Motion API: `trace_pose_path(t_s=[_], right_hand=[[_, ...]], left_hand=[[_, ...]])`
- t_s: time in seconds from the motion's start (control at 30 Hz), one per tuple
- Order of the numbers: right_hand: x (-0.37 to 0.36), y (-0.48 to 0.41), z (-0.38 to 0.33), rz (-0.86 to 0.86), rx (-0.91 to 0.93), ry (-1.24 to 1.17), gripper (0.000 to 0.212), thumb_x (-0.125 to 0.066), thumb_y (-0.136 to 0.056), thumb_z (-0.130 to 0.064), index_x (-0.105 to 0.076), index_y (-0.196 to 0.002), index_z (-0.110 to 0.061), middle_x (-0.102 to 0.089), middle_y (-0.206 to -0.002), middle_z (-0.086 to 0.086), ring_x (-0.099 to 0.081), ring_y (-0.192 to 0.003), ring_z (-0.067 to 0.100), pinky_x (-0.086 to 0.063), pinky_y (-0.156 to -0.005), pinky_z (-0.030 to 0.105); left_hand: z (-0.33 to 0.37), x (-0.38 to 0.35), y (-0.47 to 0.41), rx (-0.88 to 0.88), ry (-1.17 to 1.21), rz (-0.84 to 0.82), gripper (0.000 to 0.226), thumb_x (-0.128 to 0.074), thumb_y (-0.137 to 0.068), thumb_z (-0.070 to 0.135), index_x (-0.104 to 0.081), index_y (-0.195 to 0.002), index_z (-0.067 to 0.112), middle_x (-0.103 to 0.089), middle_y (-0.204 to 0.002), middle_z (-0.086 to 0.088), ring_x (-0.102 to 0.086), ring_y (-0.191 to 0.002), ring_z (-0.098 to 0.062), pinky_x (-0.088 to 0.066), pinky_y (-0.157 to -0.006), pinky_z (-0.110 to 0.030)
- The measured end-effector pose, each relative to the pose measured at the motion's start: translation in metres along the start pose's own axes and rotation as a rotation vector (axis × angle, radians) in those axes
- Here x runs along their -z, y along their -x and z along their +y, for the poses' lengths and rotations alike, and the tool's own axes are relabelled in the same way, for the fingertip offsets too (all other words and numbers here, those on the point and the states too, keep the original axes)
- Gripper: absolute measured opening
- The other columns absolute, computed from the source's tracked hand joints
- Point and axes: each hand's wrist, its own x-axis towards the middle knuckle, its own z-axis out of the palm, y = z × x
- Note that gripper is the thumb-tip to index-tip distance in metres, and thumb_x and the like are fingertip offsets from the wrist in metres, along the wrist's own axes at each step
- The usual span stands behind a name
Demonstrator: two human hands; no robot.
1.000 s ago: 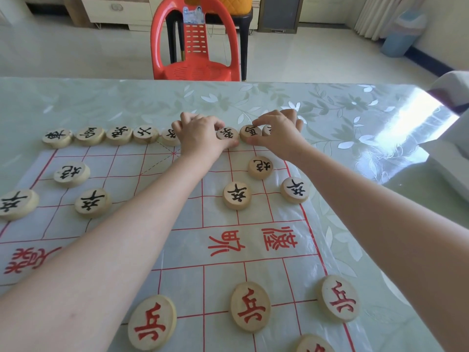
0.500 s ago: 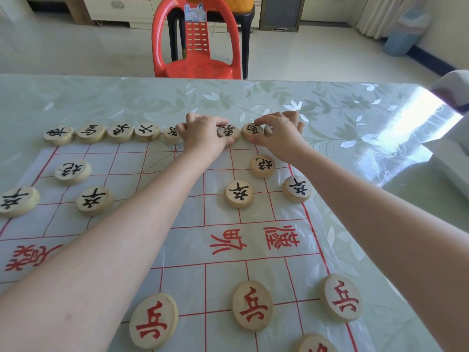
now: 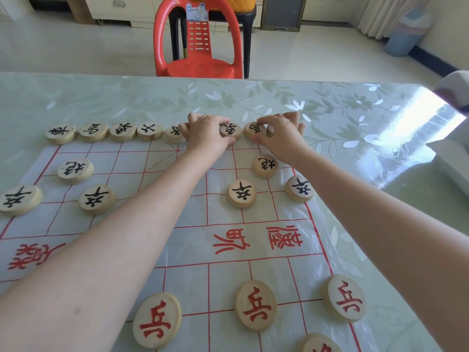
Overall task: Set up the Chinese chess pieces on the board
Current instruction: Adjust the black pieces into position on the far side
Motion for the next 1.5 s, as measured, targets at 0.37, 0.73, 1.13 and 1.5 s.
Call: trace_pose_path(t_s=[0.37,0.73,1.13,1.5], right_hand=[[0.002,0.007,-0.022,0.044,0.106,-0.019,0.05,-0.062,-0.084,-0.042,-0.051,-0.13,-0.024,-0.039,-0.141,-0.004,-0.017,-0.134,0.023,-0.015,-0.099,0.032],[-0.015,-0.007,-0.076,-0.162,0.207,-0.023,0.05,-0.059,-0.088,-0.028,-0.044,-0.136,-0.026,-0.05,-0.109,-0.014,-0.025,-0.124,0.021,-0.021,-0.098,0.031],[-0.035,-0.02,-0.076,-0.174,0.211,0.048,0.058,-0.064,-0.079,-0.046,-0.047,-0.132,-0.029,-0.056,-0.125,-0.008,-0.031,-0.12,0.024,-0.018,-0.084,0.03],[-0.034,-0.015,-0.081,-0.134,0.198,0.144,0.056,-0.062,-0.079,-0.051,-0.053,-0.127,-0.023,-0.056,-0.122,0.0,-0.03,-0.119,0.025,-0.018,-0.084,0.032]], left_hand=[[-0.034,0.027,0.004,-0.015,0.044,0.081,0.051,-0.069,-0.076,0.041,-0.057,-0.124,0.03,-0.057,-0.126,0.002,-0.03,-0.128,-0.021,-0.021,-0.093,-0.032],[-0.085,0.064,0.013,0.001,-0.019,0.08,0.049,-0.071,-0.076,0.034,-0.057,-0.123,0.028,-0.06,-0.116,0.002,-0.033,-0.125,-0.021,-0.017,-0.08,-0.029],[-0.079,0.063,0.009,-0.007,-0.09,0.056,0.06,-0.068,-0.07,0.058,-0.06,-0.12,0.027,-0.056,-0.112,-0.001,-0.032,-0.122,-0.02,-0.018,-0.08,-0.033],[-0.085,0.057,-0.001,-0.034,-0.111,-0.026,0.051,-0.061,-0.077,0.056,-0.057,-0.122,0.034,-0.051,-0.126,-0.001,-0.029,-0.124,-0.021,-0.017,-0.078,-0.032]])
